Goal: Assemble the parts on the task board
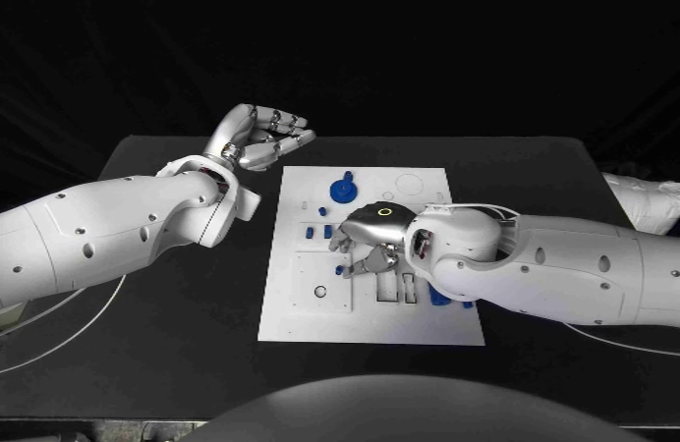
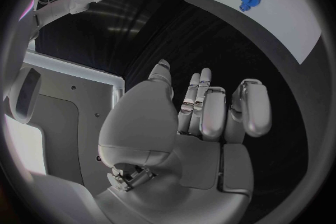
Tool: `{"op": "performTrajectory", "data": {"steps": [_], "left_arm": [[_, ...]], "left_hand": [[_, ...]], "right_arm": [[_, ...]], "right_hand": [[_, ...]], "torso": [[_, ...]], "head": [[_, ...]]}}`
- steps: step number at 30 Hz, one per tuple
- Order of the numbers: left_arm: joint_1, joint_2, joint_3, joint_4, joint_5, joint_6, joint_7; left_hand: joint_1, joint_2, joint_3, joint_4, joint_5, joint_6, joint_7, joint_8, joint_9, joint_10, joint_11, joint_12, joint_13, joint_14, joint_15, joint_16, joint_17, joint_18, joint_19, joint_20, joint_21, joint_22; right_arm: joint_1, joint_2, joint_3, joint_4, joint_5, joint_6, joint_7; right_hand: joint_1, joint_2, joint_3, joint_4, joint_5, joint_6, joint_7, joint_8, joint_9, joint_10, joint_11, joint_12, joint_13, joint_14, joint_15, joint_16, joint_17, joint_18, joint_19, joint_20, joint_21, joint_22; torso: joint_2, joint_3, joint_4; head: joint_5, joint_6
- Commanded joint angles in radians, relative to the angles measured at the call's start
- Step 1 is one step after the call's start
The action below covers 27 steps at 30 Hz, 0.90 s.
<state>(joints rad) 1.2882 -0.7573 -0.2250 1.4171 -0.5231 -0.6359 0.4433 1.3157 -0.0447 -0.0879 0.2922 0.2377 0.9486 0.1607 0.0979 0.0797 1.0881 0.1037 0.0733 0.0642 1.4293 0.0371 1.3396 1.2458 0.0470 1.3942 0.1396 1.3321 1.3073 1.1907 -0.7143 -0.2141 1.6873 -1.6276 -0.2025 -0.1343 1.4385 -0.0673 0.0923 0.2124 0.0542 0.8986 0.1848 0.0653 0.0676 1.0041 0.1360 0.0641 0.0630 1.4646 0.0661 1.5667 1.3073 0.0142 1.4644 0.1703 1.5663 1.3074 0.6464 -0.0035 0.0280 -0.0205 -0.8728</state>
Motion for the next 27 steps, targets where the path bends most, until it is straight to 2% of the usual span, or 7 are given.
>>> {"op": "performTrajectory", "data": {"steps": [1,6,12,15,19,23,27], "left_arm": [[0.001,0.003,0.001,0.0,0.004,0.01,0.015],[0.001,0.004,0.001,-0.003,0.004,0.01,0.017],[0.0,0.007,0.001,-0.008,0.004,0.009,0.018],[0.0,0.009,0.001,-0.01,0.004,0.009,0.019],[0.0,0.011,0.001,-0.012,0.004,0.01,0.02],[0.0,0.009,0.001,-0.013,0.002,0.008,0.022],[0.0,0.006,0.001,-0.011,0.0,0.008,0.021]], "left_hand": [[0.0,0.009,0.006,0.0,0.001,-0.002,0.004,-0.005,-0.002,-0.002,0.004,-0.005,0.0,0.006,-0.002,-0.001,-0.001,0.011,0.002,0.001,-0.003,0.176],[0.0,0.009,0.006,0.0,0.001,-0.002,0.004,-0.005,-0.002,-0.002,0.004,-0.005,0.0,0.006,-0.002,-0.001,-0.001,0.011,0.002,0.001,-0.003,0.176],[0.0,0.009,0.006,0.0,0.001,-0.002,0.004,-0.005,-0.002,-0.002,0.004,-0.005,0.0,0.006,-0.002,-0.001,-0.001,0.011,0.002,0.001,-0.003,0.176],[0.0,0.009,0.006,0.0,0.001,-0.002,0.004,-0.005,-0.002,-0.002,0.004,-0.005,0.0,0.006,-0.002,-0.001,-0.001,0.011,0.002,0.001,-0.003,0.176],[0.001,0.009,0.006,0.0,0.001,-0.002,0.004,-0.005,-0.002,-0.003,0.004,-0.005,0.0,0.006,-0.002,-0.001,-0.001,0.01,0.002,0.001,-0.003,0.176],[0.002,0.01,0.005,0.0,0.001,-0.003,0.004,-0.006,-0.002,-0.004,0.004,-0.005,0.0,0.007,-0.002,0.0,0.0,0.01,0.002,0.001,-0.003,0.176],[0.002,0.01,0.005,0.0,0.001,-0.003,0.004,-0.006,-0.002,-0.004,0.004,-0.005,0.0,0.007,-0.002,0.0,0.0,0.01,0.002,0.001,-0.003,0.176]], "right_arm": [[0.026,-0.038,0.001,0.024,0.224,-0.173,0.032],[0.089,-0.119,0.001,0.048,0.377,-0.128,0.044],[0.126,-0.195,0.001,0.053,0.285,-0.064,0.017],[0.13,-0.215,0.001,0.048,0.2,-0.023,-0.008],[0.124,-0.223,0.0,0.039,0.129,0.016,-0.033],[0.112,-0.218,0.0,0.033,0.077,0.051,-0.059],[0.099,-0.211,0.0,0.029,0.05,0.091,-0.093]], "right_hand": [[-0.007,0.01,-0.005,-0.001,-0.006,0.008,0.013,0.006,0.003,-0.004,0.01,0.004,0.001,0.106,0.011,0.004,0.263,-0.014,0.106,0.01,0.005,0.263],[-0.007,0.032,-0.003,-0.002,-0.005,0.012,0.024,0.006,0.004,-0.017,0.021,0.003,0.0,0.106,0.022,0.004,0.263,-0.014,0.106,0.02,0.005,0.263],[-0.012,0.036,-0.017,-0.005,-0.006,-0.054,0.027,-0.004,-0.003,-0.067,0.022,-0.001,-0.001,0.106,0.023,0.004,0.263,-0.014,0.106,0.026,0.005,0.263],[-0.01,0.038,-0.02,-0.007,-0.006,-0.066,0.023,-0.003,-0.002,-0.082,0.019,-0.001,-0.001,0.106,0.018,0.004,0.263,-0.014,0.106,0.023,0.005,0.263],[-0.01,0.038,-0.023,-0.008,-0.006,-0.089,0.021,-0.004,-0.004,-0.089,0.017,0.0,0.0,0.106,0.013,0.004,0.263,-0.014,0.106,0.02,0.005,0.263],[-0.013,0.033,-0.029,-0.007,-0.007,-0.129,0.022,-0.008,-0.006,-0.098,0.017,0.001,0.0,0.106,0.012,0.004,0.263,-0.014,0.106,0.017,0.005,0.263],[-0.023,0.026,-0.038,-0.002,-0.007,-0.108,0.018,-0.001,-0.002,-0.098,0.014,0.004,0.001,0.106,0.008,0.004,0.263,-0.014,0.106,0.014,0.005,0.263]], "torso": [[0.0,0.0007,-0.0012],[-0.002,-0.0003,-0.0014],[-0.001,0.0,-0.0031],[0.0,0.0019,-0.0038],[-0.001,0.0009,-0.0015],[0.0,0.0013,-0.0006],[0.0,0.0004,0.0005]], "head": [[-0.006,0.0],[-0.024,0.0],[-0.035,0.0],[-0.036,0.0],[-0.044,0.0],[-0.043,0.0],[-0.043,0.0]]}}
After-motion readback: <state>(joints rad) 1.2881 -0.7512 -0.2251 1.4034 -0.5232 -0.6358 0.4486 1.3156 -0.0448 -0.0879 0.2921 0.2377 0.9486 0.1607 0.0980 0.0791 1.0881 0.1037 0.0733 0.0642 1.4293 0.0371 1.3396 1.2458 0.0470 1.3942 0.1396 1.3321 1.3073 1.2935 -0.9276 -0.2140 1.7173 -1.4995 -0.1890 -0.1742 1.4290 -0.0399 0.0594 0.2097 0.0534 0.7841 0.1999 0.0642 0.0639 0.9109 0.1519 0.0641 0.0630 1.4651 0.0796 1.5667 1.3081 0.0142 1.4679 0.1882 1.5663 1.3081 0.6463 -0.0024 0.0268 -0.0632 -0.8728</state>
